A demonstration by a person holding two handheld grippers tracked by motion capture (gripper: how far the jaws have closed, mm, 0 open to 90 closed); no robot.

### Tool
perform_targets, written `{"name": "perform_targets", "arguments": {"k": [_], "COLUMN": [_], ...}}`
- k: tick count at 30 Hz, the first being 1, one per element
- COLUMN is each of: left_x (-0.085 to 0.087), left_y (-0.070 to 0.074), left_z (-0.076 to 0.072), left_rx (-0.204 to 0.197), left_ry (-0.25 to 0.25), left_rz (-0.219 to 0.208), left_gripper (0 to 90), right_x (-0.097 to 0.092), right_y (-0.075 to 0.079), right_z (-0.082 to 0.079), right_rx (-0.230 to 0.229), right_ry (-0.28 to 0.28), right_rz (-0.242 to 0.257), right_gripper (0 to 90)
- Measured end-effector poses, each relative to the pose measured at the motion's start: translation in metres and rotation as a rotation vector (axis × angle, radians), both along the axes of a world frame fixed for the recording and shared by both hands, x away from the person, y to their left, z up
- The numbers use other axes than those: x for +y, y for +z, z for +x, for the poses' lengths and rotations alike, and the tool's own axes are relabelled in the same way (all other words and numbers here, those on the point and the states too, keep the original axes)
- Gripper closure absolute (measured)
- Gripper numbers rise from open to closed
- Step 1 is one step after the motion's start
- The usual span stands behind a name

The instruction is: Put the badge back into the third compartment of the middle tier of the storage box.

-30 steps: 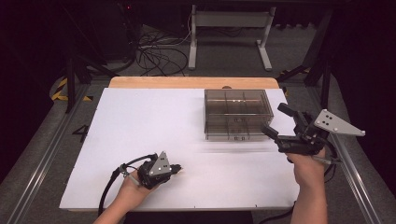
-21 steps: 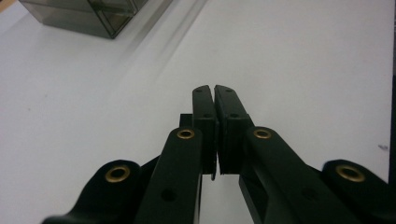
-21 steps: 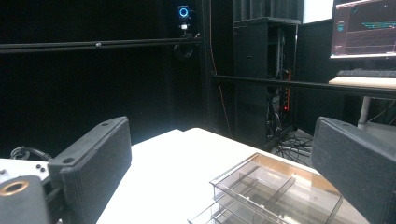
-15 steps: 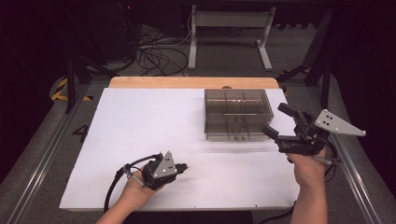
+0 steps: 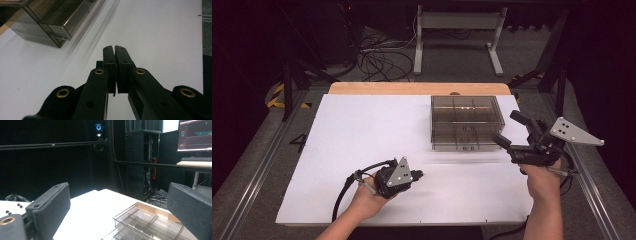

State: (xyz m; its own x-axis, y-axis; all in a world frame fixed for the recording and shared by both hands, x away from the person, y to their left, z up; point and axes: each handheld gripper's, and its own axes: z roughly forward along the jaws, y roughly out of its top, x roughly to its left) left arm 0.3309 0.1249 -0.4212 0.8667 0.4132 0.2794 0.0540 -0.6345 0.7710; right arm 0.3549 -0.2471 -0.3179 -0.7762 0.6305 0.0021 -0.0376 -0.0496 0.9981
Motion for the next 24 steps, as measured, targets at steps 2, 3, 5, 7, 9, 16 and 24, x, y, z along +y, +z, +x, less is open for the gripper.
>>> {"name": "perform_targets", "arguments": {"k": [2,3,5,7,9,16,24], "left_x": [-0.003,-0.004,-0.007,-0.009,-0.011,-0.020,-0.029], "left_y": [0.002,0.002,0.004,0.006,0.008,0.014,0.018], "left_z": [0.001,0.001,0.003,0.004,0.005,0.008,0.010], "left_rx": [-0.002,-0.007,-0.011,-0.016,-0.016,-0.027,-0.018], "left_ry": [0.000,-0.004,-0.009,-0.010,-0.013,-0.024,-0.028], "left_rz": [-0.002,-0.004,-0.003,-0.005,-0.008,-0.015,-0.011], "left_gripper": [88.0,88.0,88.0,88.0,88.0,88.0,88.0], "right_x": [0.000,0.000,-0.001,-0.001,-0.001,0.000,-0.001], "right_y": [0.000,0.000,0.000,0.000,0.000,0.001,0.001], "right_z": [0.000,0.000,0.000,0.000,0.000,-0.001,-0.001], "right_rx": [-0.001,-0.002,0.000,0.000,0.000,-0.004,-0.004], "right_ry": [0.001,0.002,0.001,0.000,0.000,-0.009,-0.008], "right_rz": [0.001,0.002,0.003,0.003,0.003,-0.013,-0.007], "right_gripper": [5.9,5.9,5.9,6.0,5.9,5.9,5.9]}}
